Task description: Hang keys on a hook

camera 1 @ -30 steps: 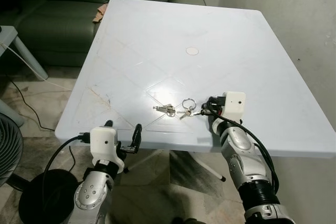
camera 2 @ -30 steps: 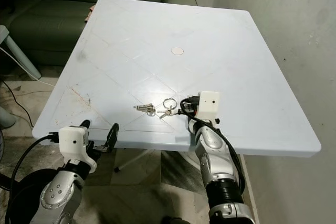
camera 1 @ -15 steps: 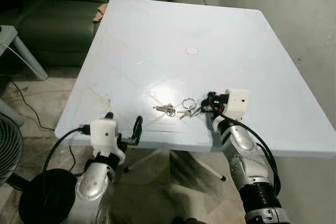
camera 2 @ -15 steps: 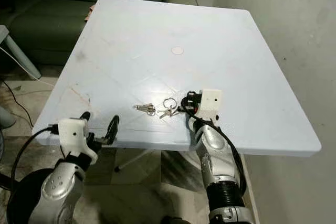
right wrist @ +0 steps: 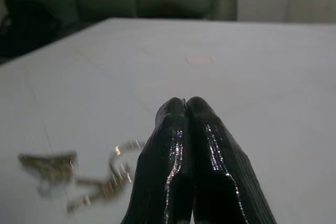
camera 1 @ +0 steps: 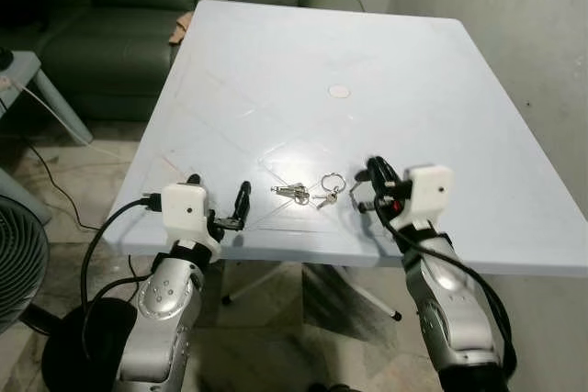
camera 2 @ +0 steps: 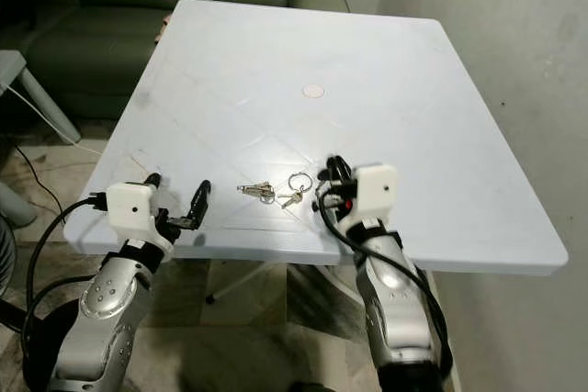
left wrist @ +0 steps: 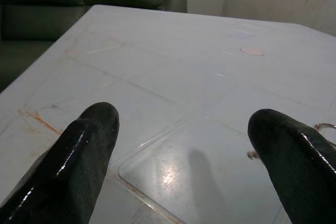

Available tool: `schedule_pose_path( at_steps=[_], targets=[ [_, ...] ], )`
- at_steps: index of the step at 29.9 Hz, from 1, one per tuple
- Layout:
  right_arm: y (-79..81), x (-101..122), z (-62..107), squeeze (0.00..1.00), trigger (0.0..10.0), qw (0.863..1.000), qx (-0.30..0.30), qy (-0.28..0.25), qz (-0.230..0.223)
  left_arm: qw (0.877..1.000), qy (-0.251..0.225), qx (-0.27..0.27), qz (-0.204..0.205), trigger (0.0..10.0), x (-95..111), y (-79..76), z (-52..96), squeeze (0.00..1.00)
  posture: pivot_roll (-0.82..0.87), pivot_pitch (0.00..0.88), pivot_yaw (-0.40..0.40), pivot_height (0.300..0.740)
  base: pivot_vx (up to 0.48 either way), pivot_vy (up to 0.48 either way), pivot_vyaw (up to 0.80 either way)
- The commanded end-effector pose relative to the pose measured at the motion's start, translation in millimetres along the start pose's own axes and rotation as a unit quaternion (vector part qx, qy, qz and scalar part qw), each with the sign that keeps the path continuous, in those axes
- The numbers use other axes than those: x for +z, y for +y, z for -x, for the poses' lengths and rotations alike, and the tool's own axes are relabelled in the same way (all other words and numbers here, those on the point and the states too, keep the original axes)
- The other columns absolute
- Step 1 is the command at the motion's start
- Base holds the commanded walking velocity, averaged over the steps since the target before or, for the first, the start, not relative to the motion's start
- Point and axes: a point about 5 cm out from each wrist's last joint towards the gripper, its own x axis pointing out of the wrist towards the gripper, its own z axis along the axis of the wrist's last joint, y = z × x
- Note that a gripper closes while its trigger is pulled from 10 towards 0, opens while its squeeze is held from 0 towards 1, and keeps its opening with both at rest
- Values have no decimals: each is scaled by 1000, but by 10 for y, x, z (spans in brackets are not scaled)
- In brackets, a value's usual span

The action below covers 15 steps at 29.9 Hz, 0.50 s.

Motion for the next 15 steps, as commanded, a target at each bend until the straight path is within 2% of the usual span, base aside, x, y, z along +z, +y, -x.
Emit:
schedule_pose_path(
  at_steps=[1, 2, 3, 4, 15],
  targets=[
    [2, 48, 47, 0, 0, 1000, -8, -15, 0, 1000, 1, 7, -4, 10000, -15, 22, -27, 0, -6, 32, -2, 732, 0, 0, 0],
    [-4, 51, 67, 0, 510, 1000, -15, -16, -2, 1000, -2, 8, -9, 10000, -9, 26, -63, 0, -10, 21, 2, 732, 0, 0, 0],
    [-4, 51, 67, 0, 510, 1000, -15, -16, -2, 1000, -2, 8, -9, 10000, -9, 26, -63, 0, -10, 21, 2, 732, 0, 0, 0],
    [-14, 55, 62, 0, 10000, 1000, -24, -17, -6, 1000, -4, 10, -18, 10000, 1, 33, -113, 0, -13, 9, 7, 732, 0, 0, 0],
    [-91, 152, -45, 0, 10000, 998, -49, -48, 2, 999, -18, 18, -29, 10000, 82, 108, -310, 0, -14, 0, 22, 732, 0, 0, 0]
  ],
)
